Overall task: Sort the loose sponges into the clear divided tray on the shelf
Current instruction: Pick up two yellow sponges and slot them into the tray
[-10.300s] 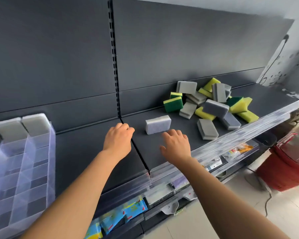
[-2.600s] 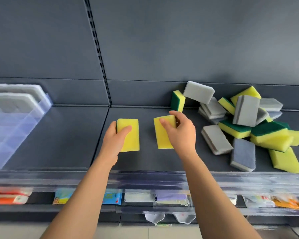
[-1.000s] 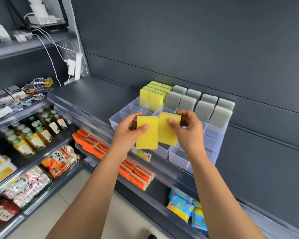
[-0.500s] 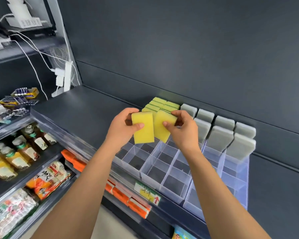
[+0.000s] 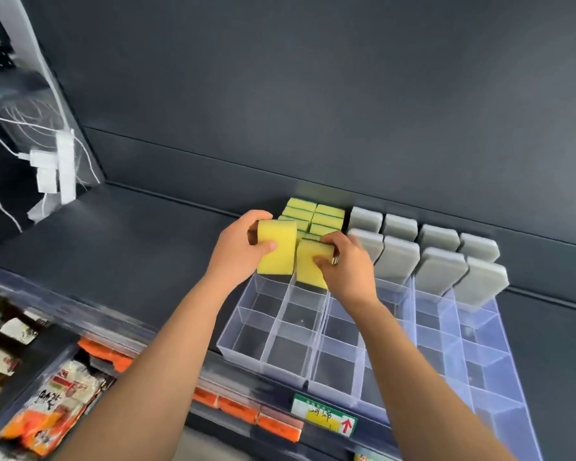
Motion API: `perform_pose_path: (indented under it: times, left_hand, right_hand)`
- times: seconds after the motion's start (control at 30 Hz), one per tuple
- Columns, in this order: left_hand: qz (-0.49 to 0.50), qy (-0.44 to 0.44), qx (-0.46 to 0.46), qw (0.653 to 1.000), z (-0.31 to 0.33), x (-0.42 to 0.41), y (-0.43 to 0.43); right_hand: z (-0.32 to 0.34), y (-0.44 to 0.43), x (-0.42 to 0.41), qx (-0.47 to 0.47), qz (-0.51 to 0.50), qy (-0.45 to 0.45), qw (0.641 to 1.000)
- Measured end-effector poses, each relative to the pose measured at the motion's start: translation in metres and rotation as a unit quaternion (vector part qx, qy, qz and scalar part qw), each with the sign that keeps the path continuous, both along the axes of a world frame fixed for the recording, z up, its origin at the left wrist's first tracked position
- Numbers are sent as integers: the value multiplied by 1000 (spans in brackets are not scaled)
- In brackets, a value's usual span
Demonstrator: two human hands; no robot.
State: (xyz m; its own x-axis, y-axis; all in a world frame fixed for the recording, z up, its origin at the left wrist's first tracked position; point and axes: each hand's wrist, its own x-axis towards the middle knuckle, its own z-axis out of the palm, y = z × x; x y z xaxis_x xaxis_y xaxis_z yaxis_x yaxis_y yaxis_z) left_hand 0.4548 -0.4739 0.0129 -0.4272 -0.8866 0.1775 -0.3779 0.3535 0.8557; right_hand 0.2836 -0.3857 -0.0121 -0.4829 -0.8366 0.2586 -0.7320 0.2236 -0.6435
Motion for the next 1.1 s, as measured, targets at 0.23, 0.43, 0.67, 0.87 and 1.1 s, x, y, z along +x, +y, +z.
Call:
perform_pose_path:
  times: [0.23, 0.43, 0.67, 0.87, 1.1]
  left_hand:
    - [-70, -75, -38, 994, -12, -5, -16]
    - [-77, -144, -100, 981, -27, -10, -21]
    - [-79, -176, -152, 969, -33, -15, -20]
    - [-84, -200, -172, 961, -35, -16, -23]
    - [-66, -217, -210, 951, -35, -11, -19]
  right_hand:
    - [-9, 0, 7, 5, -44, 45, 998]
    - [-15, 6, 12, 16, -52, 69, 996]
    - [-16, 5, 14, 5, -65, 71, 995]
    - [-17, 6, 15, 5, -58, 86, 995]
    - [-18, 9, 17, 28, -71, 108, 991]
